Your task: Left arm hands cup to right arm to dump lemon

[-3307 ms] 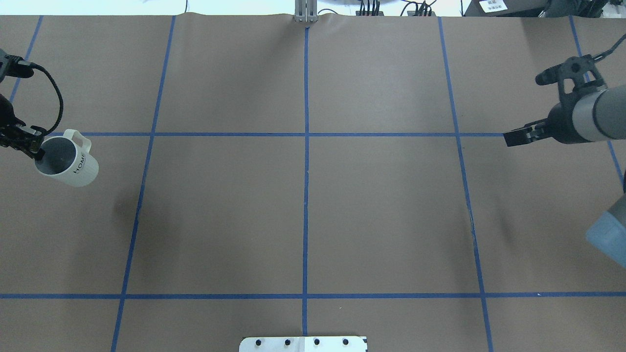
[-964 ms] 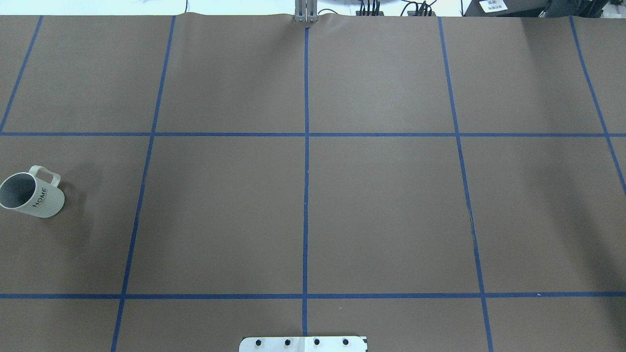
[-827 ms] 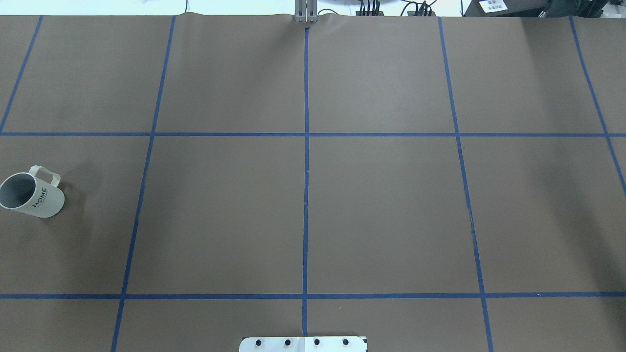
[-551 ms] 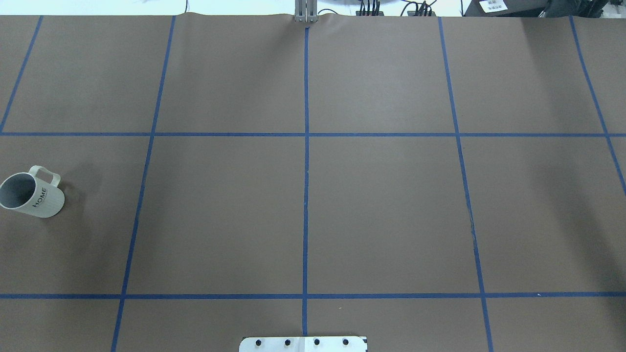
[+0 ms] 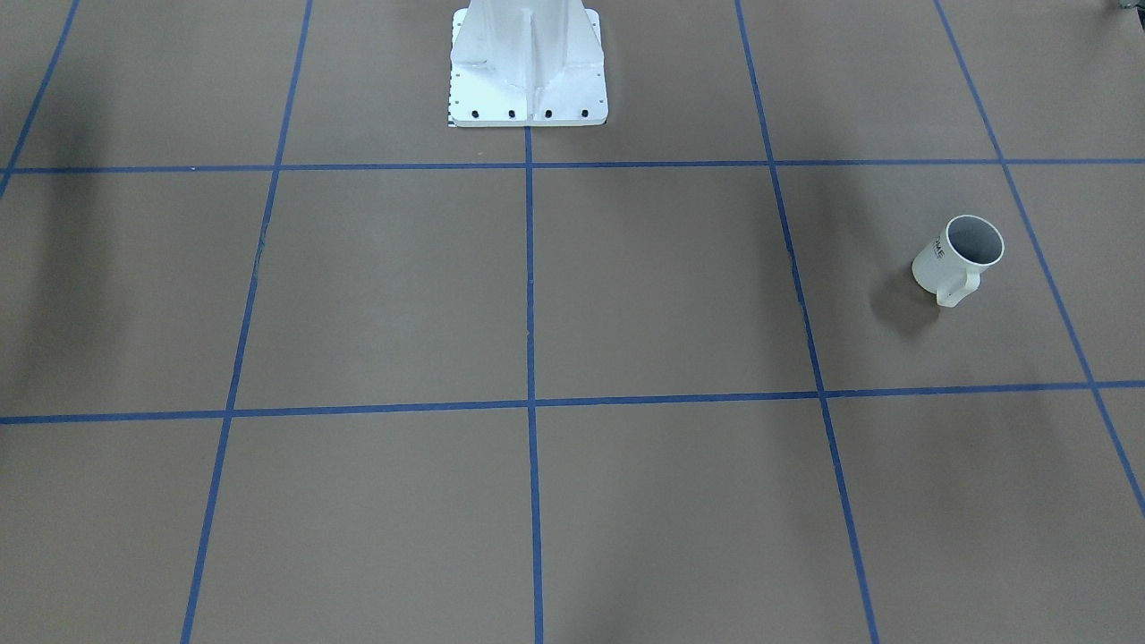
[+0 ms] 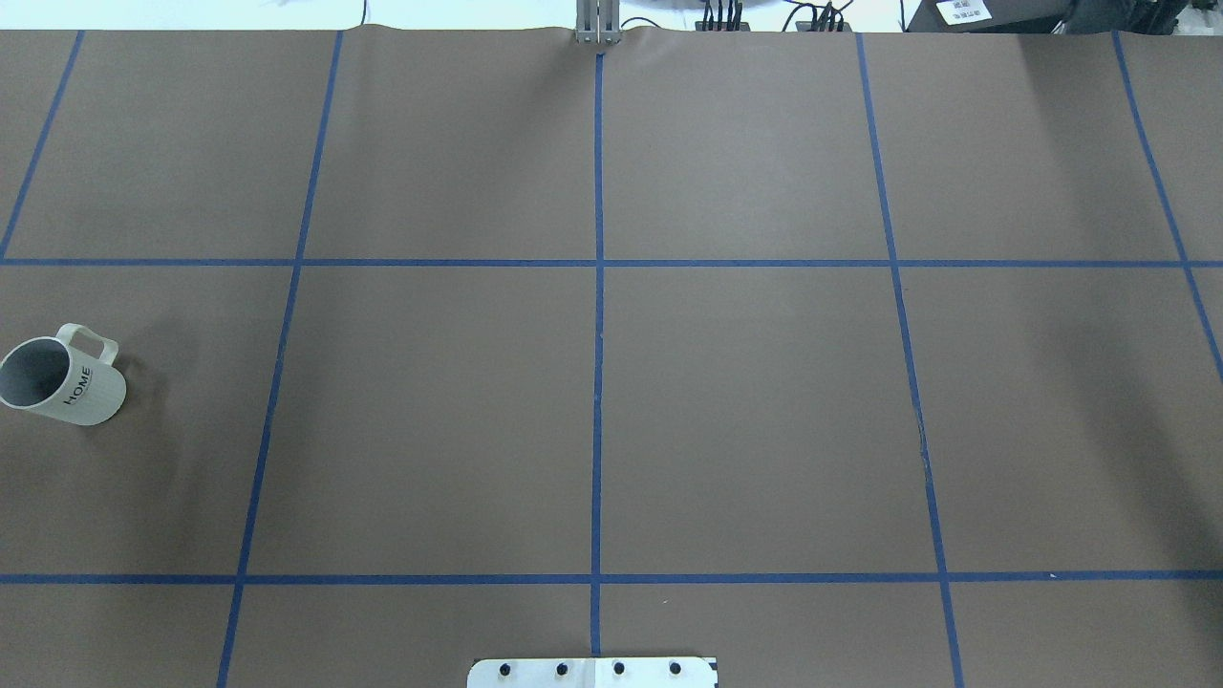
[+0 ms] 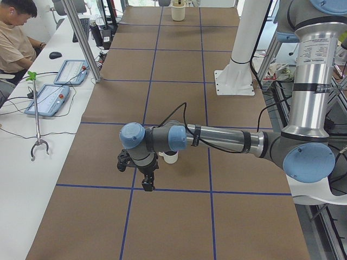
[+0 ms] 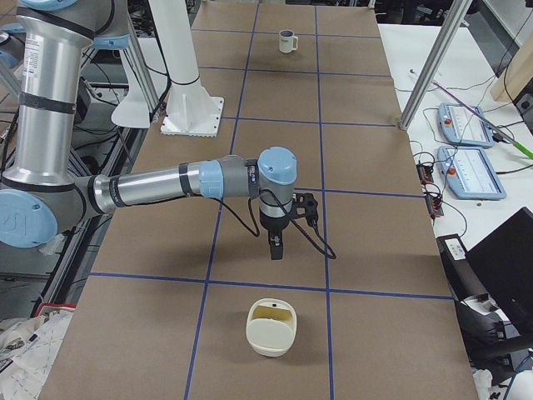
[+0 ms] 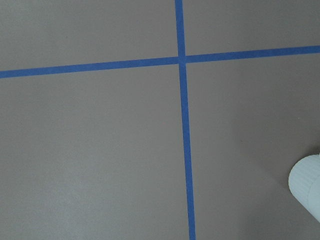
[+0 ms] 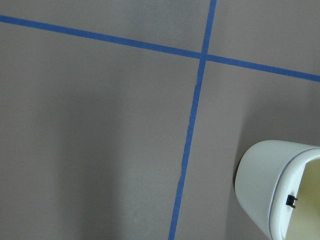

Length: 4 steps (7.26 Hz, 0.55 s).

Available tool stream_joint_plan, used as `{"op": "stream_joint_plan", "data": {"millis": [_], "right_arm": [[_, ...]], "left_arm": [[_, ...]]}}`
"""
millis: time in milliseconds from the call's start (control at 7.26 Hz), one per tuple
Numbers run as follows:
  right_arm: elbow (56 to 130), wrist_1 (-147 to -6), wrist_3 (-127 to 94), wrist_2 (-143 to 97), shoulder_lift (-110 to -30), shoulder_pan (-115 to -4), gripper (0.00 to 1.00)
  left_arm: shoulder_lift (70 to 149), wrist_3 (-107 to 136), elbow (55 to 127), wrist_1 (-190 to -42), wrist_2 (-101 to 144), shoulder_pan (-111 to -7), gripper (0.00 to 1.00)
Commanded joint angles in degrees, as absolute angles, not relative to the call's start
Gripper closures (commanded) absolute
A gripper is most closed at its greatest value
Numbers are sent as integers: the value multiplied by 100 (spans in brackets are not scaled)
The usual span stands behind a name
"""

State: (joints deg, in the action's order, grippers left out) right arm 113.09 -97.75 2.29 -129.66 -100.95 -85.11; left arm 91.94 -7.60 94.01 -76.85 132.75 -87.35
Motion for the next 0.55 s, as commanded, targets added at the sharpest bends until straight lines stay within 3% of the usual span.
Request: {"op": "stream_joint_plan", "data": {"millis": [0,413], "right_arm": [[11320,-9765,229,-12973,-10029,-8508,0],[11285,-9773,220,-12973,-9896,-8508,0]], "left_arm": [[9220,-747,9430,-7690,13271,-8728,0],[9220,-756,9466,-7690,13271,-8728,0]]}}
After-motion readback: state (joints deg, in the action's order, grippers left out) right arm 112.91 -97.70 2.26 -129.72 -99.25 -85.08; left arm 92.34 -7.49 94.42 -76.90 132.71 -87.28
